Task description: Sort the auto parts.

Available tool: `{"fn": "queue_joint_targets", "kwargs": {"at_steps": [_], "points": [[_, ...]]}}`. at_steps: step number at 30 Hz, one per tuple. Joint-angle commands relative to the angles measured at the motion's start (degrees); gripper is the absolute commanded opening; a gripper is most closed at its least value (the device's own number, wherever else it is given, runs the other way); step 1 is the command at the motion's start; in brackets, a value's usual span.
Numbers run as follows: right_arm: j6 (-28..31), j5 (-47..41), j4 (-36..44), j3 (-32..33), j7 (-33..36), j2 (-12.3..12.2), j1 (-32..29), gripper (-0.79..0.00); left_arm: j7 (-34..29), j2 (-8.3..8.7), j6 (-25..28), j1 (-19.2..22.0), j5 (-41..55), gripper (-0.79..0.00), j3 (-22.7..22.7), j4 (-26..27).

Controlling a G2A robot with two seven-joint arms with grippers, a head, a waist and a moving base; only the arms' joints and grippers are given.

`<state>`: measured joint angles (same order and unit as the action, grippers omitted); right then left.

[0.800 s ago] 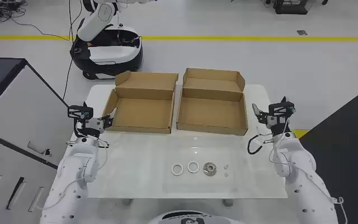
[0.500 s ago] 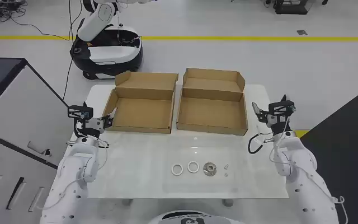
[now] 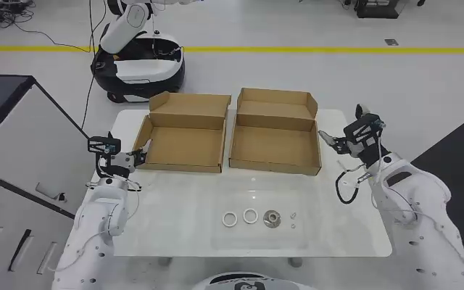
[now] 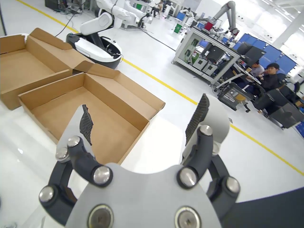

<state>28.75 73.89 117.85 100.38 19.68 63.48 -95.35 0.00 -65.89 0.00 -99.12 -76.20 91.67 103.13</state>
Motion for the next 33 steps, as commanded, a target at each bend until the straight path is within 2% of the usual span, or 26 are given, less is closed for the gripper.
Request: {"fn": "queue_joint_targets", "kwargs": {"at_steps": [1,7,14,18,23,27,33], "points": [[3.6,-2.2,1.3,0.9,4.1,-0.3,0.7,0.000,0.0,0.00,0.0,0.0,0.0,0.000,0.0,0.0],[15.8,-10.7,4.3,3.0,18.5,-1.7,3.6,0.000,0.0,0.00,0.0,0.0,0.0,0.000,0.0,0.0],[22.2,-21.2,5.8,2.2,32.2,-3.5,8.2,0.000,0.0,0.00,0.0,0.0,0.0,0.000,0.0,0.0],[21.0,-24.0,7.1,-0.9,34.9,-5.2,9.6,0.000,0.0,0.00,0.0,0.0,0.0,0.000,0.0,0.0],[19.0,-27.3,8.7,-5.8,36.9,-8.6,10.9,0.000,0.0,0.00,0.0,0.0,0.0,0.000,0.0,0.0],[17.3,-31.3,10.0,-10.4,38.5,-12.4,12.6,0.000,0.0,0.00,0.0,0.0,0.0,0.000,0.0,0.0],[11.3,-41.6,11.2,-16.2,44.5,-18.9,17.8,0.000,0.0,0.00,0.0,0.0,0.0,0.000,0.0,0.0]]}}
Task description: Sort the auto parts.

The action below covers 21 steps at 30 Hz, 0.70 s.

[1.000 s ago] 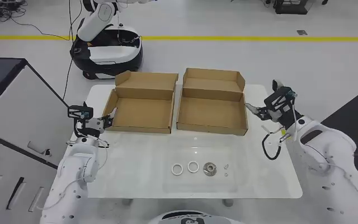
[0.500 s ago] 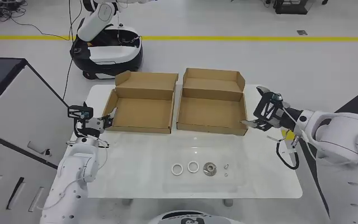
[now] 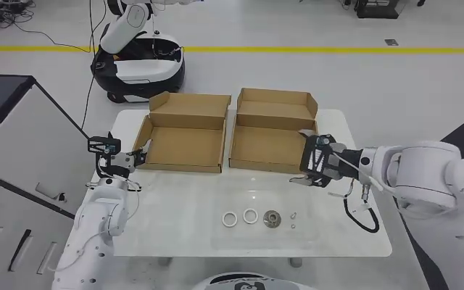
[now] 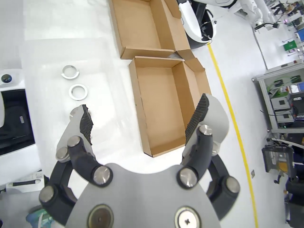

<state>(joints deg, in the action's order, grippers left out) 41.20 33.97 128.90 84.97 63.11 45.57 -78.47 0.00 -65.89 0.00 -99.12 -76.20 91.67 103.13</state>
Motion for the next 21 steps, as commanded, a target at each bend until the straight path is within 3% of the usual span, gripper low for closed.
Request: {"fn": "queue_joint_targets", "kwargs": {"at_steps": [1,3,21], "points": [[-2.4,-2.9,0.4,-1.6,2.4,-2.0,2.1,0.000,0.0,0.00,0.0,0.0,0.0,0.000,0.0,0.0],[-3.9,-2.9,0.5,-2.5,3.9,-3.3,3.8,0.000,0.0,0.00,0.0,0.0,0.0,0.000,0.0,0.0],[-4.0,-2.1,2.5,-5.0,3.9,-3.8,4.0,0.000,0.0,0.00,0.0,0.0,0.0,0.000,0.0,0.0]]}}
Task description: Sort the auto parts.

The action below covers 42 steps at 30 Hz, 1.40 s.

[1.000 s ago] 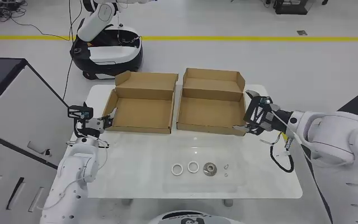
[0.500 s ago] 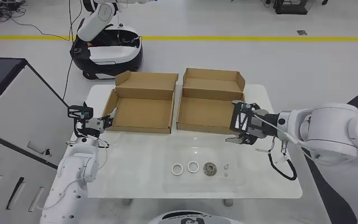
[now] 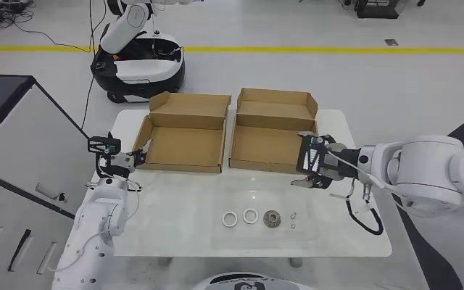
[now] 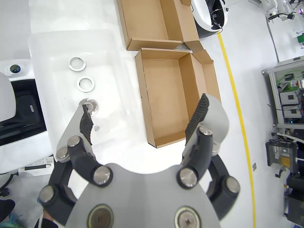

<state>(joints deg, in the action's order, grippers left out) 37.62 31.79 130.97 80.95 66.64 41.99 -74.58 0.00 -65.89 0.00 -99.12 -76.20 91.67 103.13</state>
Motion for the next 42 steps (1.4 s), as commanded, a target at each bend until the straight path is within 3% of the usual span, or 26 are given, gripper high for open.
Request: {"fn": "queue_joint_targets", "kwargs": {"at_steps": [1,7,12,17,23,29,36,42], "points": [[-1.2,0.0,0.8,-2.5,1.2,-0.7,0.4,0.000,0.0,0.00,0.0,0.0,0.0,0.000,0.0,0.0],[-5.9,0.0,3.7,-15.3,6.0,-4.6,7.4,0.000,0.0,0.00,0.0,0.0,0.0,0.000,0.0,0.0],[-9.1,-1.8,3.7,-28.4,9.2,-8.1,17.4,0.000,0.0,0.00,0.0,0.0,0.0,0.000,0.0,0.0],[-11.3,-5.3,1.2,-40.0,11.3,-10.1,27.0,0.000,0.0,0.00,0.0,0.0,0.0,0.000,0.0,0.0],[-11.5,-7.2,-2.7,-50.5,11.5,-10.5,35.5,0.000,0.0,0.00,0.0,0.0,0.0,0.000,0.0,0.0],[-10.4,-7.0,-6.7,-57.7,10.5,-9.9,39.5,0.000,0.0,0.00,0.0,0.0,0.0,0.000,0.0,0.0],[-10.1,-7.0,-9.3,-62.7,10.1,-8.9,41.3,0.000,0.0,0.00,0.0,0.0,0.0,0.000,0.0,0.0],[-10.1,-7.0,-9.3,-63.0,10.1,-8.8,41.6,0.000,0.0,0.00,0.0,0.0,0.0,0.000,0.0,0.0]]}}
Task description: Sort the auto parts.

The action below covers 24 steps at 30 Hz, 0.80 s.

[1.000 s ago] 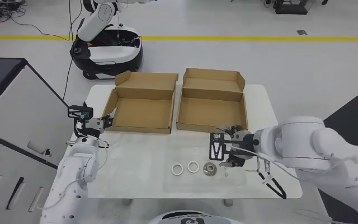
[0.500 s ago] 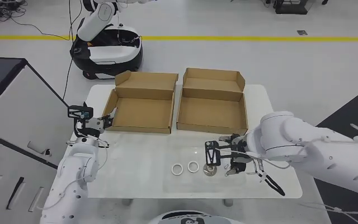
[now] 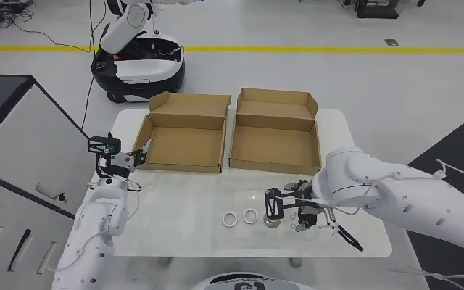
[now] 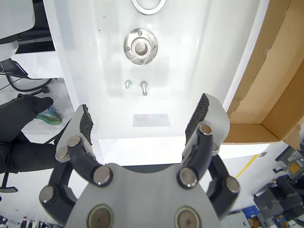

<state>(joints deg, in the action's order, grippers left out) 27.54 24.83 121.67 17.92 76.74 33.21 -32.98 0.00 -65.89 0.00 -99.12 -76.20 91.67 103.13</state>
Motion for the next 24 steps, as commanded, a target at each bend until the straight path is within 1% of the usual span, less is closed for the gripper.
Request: {"fn": "queue_joint_targets", "kwargs": {"at_steps": [1,4,6,8,16,21,22,23,24], "points": [[0.0,0.0,0.0,0.0,0.0,0.0,0.0,0.000,0.0,0.00,0.0,0.0,0.0,0.000,0.0,0.0],[0.0,0.2,0.1,0.0,-0.3,0.0,-0.1,0.000,0.0,0.00,0.0,0.0,0.0,0.000,0.0,0.0],[0.2,2.2,0.6,-0.1,-1.0,0.1,-0.7,0.000,0.0,0.00,0.0,0.0,0.0,0.000,0.0,0.0],[0.3,4.0,0.9,-0.4,-0.3,0.2,-1.2,0.000,0.0,0.00,0.0,0.0,0.0,0.000,0.0,0.0],[0.3,7.7,-1.3,-2.4,-0.3,1.5,-2.8,0.000,0.0,0.00,0.0,0.0,0.0,0.000,0.0,0.0],[0.0,8.1,-3.0,-3.4,0.0,2.4,-2.9,-0.052,0.0,0.00,0.0,0.0,0.0,0.000,0.0,0.0],[0.0,8.1,-3.2,-3.6,0.0,2.5,-2.9,-0.080,0.0,0.00,0.0,0.0,0.0,0.000,0.0,0.0],[0.0,8.2,-3.4,-3.8,0.0,2.7,-2.9,-0.132,0.0,0.00,0.0,0.0,0.0,0.000,0.0,0.0],[0.1,8.2,-3.6,-3.9,-0.1,2.8,-2.8,-0.151,0.0,0.00,0.0,0.0,0.0,0.000,0.0,0.0]]}}
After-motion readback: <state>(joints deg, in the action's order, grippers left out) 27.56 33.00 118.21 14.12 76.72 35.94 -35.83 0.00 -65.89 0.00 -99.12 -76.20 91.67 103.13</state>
